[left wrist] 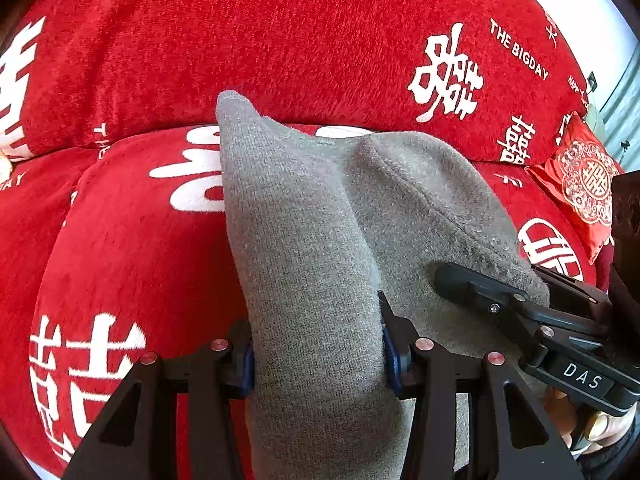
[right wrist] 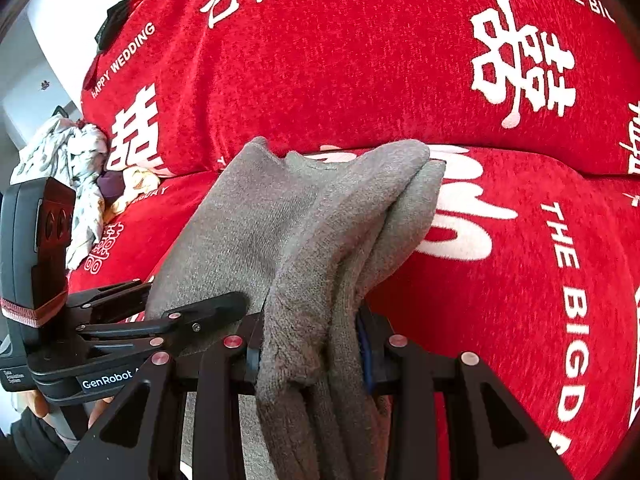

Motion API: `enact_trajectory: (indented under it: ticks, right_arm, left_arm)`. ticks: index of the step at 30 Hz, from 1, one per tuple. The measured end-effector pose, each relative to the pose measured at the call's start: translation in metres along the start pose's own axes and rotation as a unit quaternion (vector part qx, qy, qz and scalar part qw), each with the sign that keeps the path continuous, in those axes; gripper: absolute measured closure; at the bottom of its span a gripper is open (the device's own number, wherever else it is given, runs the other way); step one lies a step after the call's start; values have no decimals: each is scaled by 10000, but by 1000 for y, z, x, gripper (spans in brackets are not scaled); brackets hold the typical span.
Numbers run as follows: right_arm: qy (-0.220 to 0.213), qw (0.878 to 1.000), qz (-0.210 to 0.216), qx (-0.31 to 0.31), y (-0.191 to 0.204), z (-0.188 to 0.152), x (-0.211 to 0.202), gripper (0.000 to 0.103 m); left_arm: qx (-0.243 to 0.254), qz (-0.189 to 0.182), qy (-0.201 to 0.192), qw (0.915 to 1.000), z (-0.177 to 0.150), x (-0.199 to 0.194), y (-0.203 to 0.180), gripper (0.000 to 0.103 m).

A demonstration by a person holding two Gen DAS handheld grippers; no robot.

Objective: Fold small clothes

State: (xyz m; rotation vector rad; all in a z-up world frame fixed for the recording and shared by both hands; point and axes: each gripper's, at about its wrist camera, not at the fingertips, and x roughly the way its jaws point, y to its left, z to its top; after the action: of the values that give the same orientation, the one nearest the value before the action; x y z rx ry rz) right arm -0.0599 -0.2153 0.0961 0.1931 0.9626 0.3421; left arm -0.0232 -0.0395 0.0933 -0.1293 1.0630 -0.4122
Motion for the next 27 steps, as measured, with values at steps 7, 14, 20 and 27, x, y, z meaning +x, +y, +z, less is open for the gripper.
enact_trajectory:
  ticks: [7, 14, 20, 27]
  right_arm:
    - [28, 10000, -28, -57, 11, -19, -3, 67]
    - [37, 9999, -55, -122, 20, -36, -6, 67]
    - [30, 9999, -84, -141, 25, -52, -8, 67]
    - [55, 9999, -64, -150, 26, -61, -7, 67]
  left_arm:
    - [4, 44, 12, 10000, -22, -8, 3, 54]
    - [44, 110, 2, 9999, -43, -14, 3, 54]
    - [87, 133, 13, 9999, -55, -16, 1, 54]
    - [109, 156, 17, 9998, -66, -16, 3, 54]
